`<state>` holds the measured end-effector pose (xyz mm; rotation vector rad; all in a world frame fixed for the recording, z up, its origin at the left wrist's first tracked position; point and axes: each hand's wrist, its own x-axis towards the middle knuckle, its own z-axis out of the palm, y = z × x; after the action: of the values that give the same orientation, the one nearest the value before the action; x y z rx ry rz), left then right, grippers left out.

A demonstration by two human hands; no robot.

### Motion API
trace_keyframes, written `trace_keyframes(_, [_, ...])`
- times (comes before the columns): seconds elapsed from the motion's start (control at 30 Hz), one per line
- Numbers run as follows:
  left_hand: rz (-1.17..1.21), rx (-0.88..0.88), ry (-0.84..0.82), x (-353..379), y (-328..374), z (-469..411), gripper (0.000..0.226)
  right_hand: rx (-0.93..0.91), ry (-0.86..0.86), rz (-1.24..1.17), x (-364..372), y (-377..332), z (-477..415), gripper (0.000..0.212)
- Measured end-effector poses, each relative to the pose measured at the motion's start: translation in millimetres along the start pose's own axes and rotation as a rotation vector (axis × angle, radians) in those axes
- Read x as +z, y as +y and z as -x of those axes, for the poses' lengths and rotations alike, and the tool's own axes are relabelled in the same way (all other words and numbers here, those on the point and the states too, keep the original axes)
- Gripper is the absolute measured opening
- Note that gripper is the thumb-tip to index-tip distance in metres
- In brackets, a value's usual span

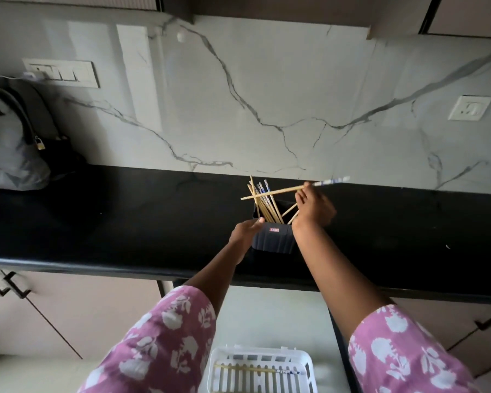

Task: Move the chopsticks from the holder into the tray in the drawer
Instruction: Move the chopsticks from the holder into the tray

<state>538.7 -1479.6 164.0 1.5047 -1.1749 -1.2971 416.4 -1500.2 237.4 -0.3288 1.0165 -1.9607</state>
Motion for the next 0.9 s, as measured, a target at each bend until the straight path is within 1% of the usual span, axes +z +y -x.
trace_keyframes(0.1, [0.066,0.188,0.110,7,15,9,0.041,0.226,0.086,-0.087,-21,4,20,0.011])
trace_keyframes(0.17, [0.080,0.295,0.196,10,23,15,0.031,0.352,0.128,-0.116,-32,7,28,0.015])
trace_keyframes(0.23, [0.129,0.376,0.240,12,30,21,0.022,0.456,0.155,-0.119,-39,10,33,0.021])
trace_keyframes(0.3, [0.162,0.425,0.254,15,35,26,0.009,0.520,0.134,-0.116,-46,10,35,0.022])
trace_keyframes(0.4, [0.130,0.469,0.239,18,39,31,0.009,0.516,0.079,-0.028,-54,12,37,0.018])
trace_keyframes(0.47, [0.036,0.499,0.240,18,42,32,0.013,0.431,0.003,0.174,-61,14,37,0.019])
trace_keyframes(0.5, [-0.022,0.507,0.247,18,43,31,0.017,0.351,-0.054,0.319,-65,14,37,0.018])
trace_keyframes(0.53, [-0.082,0.509,0.257,17,43,30,0.021,0.220,-0.124,0.492,-68,14,36,0.015])
trace_keyframes(0.6, [-0.195,0.505,0.278,16,41,27,0.026,-0.172,-0.291,0.900,-75,15,35,0.019])
trace_keyframes(0.63, [-0.230,0.497,0.279,15,40,26,0.027,-0.361,-0.366,1.067,-79,14,35,0.021])
trace_keyframes(0.67, [-0.245,0.490,0.269,15,38,24,0.026,-0.504,-0.435,1.187,-82,14,35,0.021])
trace_keyframes(0.7, [-0.253,0.489,0.254,15,35,24,0.025,-0.608,-0.505,1.267,-83,14,34,0.021])
trace_keyframes(0.77, [-0.264,0.489,0.233,16,30,23,0.026,-0.732,-0.638,1.369,-85,17,33,0.021])
trace_keyframes(0.83, [-0.251,0.474,0.217,16,24,22,0.025,-0.767,-0.701,1.384,-86,21,31,0.022])
trace_keyframes(0.9, [-0.204,0.456,0.189,15,17,20,0.022,-0.779,-0.688,1.387,-88,25,30,0.021])
